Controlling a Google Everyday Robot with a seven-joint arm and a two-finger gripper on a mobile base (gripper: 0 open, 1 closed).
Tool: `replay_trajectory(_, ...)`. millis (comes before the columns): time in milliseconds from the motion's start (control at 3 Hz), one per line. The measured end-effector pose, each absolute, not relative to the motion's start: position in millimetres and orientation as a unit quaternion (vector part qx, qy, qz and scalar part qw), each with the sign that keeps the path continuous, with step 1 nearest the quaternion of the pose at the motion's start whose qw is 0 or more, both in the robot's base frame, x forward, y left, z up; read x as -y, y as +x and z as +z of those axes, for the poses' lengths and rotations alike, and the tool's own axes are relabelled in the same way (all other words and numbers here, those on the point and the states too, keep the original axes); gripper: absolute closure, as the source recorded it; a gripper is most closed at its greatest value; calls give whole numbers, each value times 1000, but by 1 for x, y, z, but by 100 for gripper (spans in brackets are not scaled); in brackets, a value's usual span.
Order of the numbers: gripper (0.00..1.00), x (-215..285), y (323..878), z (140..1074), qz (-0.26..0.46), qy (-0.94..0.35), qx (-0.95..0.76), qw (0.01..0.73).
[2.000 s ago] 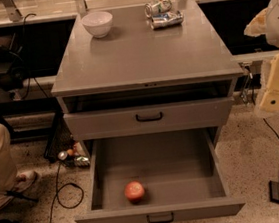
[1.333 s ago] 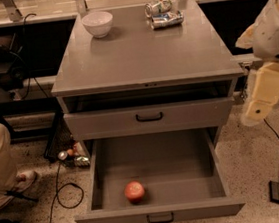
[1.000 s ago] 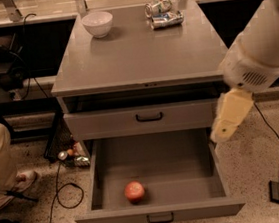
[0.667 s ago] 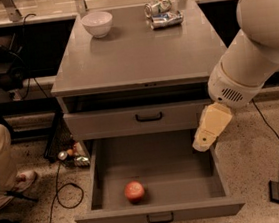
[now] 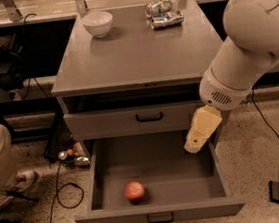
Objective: Pick apple from middle drawer and place on counter
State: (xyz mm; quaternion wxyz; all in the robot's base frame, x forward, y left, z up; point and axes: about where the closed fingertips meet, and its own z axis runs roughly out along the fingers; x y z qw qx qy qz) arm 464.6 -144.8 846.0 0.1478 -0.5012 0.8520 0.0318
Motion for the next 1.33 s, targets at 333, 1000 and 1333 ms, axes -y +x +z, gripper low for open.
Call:
replay_trajectory(333,0,127,469,815,43,-476,-870,123)
replay_trajectory(1000,0,59,489,681,94,-373,-922,32)
replay_trajectory(1333,0,31,505,629,145,-323,-934,47)
